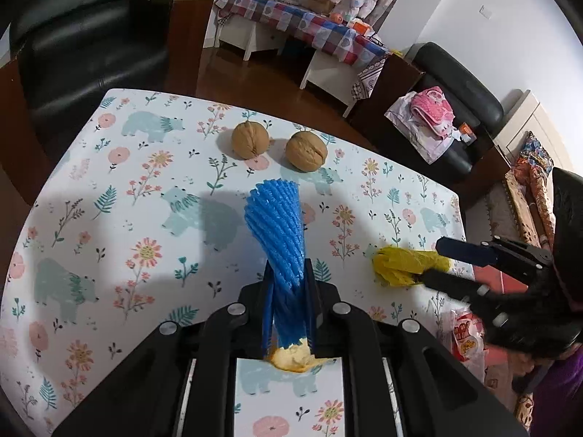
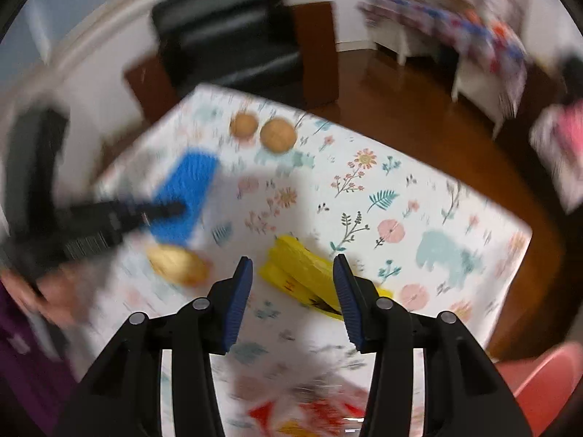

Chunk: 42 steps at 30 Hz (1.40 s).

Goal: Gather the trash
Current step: 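Grasp the yellow plastic bag with the right gripper, then carry the yellow bag over the bucket with the right gripper while the left carries the blue net there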

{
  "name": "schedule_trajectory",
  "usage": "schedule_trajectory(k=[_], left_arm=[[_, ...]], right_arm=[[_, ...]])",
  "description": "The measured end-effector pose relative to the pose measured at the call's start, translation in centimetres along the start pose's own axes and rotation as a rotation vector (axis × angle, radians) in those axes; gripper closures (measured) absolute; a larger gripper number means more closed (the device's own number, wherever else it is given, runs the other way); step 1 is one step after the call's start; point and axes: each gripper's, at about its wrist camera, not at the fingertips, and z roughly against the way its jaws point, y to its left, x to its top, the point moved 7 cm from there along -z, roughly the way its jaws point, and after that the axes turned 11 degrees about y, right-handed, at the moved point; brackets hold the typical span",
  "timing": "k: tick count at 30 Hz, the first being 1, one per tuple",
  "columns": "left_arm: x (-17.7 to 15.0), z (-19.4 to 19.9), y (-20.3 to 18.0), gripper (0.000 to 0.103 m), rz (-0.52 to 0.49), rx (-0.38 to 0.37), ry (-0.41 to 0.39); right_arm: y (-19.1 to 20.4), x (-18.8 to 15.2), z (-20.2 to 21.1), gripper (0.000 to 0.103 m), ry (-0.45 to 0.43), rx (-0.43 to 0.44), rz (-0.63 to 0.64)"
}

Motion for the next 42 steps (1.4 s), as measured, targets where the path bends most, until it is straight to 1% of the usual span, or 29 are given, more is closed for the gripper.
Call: schedule_trajectory(k=[3, 6, 9, 13, 14, 15, 16, 17, 19, 23, 25, 33, 35, 37, 42], left_arm=[[0.0, 0.1, 0.2, 0.09, 0.002, -0.005, 0.0], [0.0, 0.1, 0.2, 0.09, -0.001, -0.009, 0.006], [-0.1, 0.0, 0.2, 0.09, -0.005, -0.009, 0.009], [-0.2, -0.1, 0.2, 0.09, -0.001, -0.009, 0.008], [-0.2, -0.1, 0.2, 0.09, 0.001, -0.009, 0.007], [-0.1, -0.1, 0.2, 0.09, 0.002, -0.01, 0.007], [-0.2, 0.0, 0.2, 0.09, 0.002, -0.012, 0.006], [-0.2, 0.1, 0.1, 0.09, 0.0, -0.014, 0.005], [-0.2, 0.4, -0.1, 0.09, -0.007, -0.016, -0.001], [-0.2, 1.4, -0.5, 0.09, -0.018, -0.024, -0.016], [-0.3, 2.1, -0.7, 0.09, -0.024, -0.029, -0.027], [-0.8, 4.5, -2.7, 0.09, -0.064, -0.057, -0.066], [-0.9, 5.0, -3.3, 0.09, -0.077, -0.063, -0.075], [-1.1, 5.5, -4.1, 0.09, -0.093, -0.069, -0.081], [-1.8, 6.7, -6.3, 0.09, -0.136, -0.088, -0.096]], right_arm=[[0.4, -0.3, -1.0, 0.056, 0.074, -0.076, 0.113], [-0.5, -0.4, -1.9, 0.056, 0.11, -0.119, 0.152], [-1.6, -0.4, -2.7, 0.056, 0.135, -0.114, 0.147], [-2.2, -0.3, -2.9, 0.057, 0.134, -0.056, 0.113], [-2.2, -0.2, -2.7, 0.062, 0.13, -0.043, 0.106], [-2.1, -0.3, -2.6, 0.073, 0.131, -0.032, 0.102], [-2.1, -0.5, -2.6, 0.077, 0.133, -0.029, 0.095], [-2.2, -0.5, -2.5, 0.079, 0.127, -0.026, 0.087], [-2.2, -0.5, -2.0, 0.084, 0.106, -0.005, 0.056], [-2.2, -0.6, -0.5, 0.085, 0.034, 0.057, -0.034], [-2.3, -0.5, 0.6, 0.085, -0.012, 0.074, -0.089], [-1.3, -2.3, 5.5, 0.085, -0.189, 0.15, -0.274], [-0.9, -2.7, 6.6, 0.085, -0.225, 0.154, -0.308], [-0.5, -3.4, 7.8, 0.085, -0.279, 0.168, -0.35], [0.1, -5.0, 9.7, 0.085, -0.354, 0.162, -0.417]])
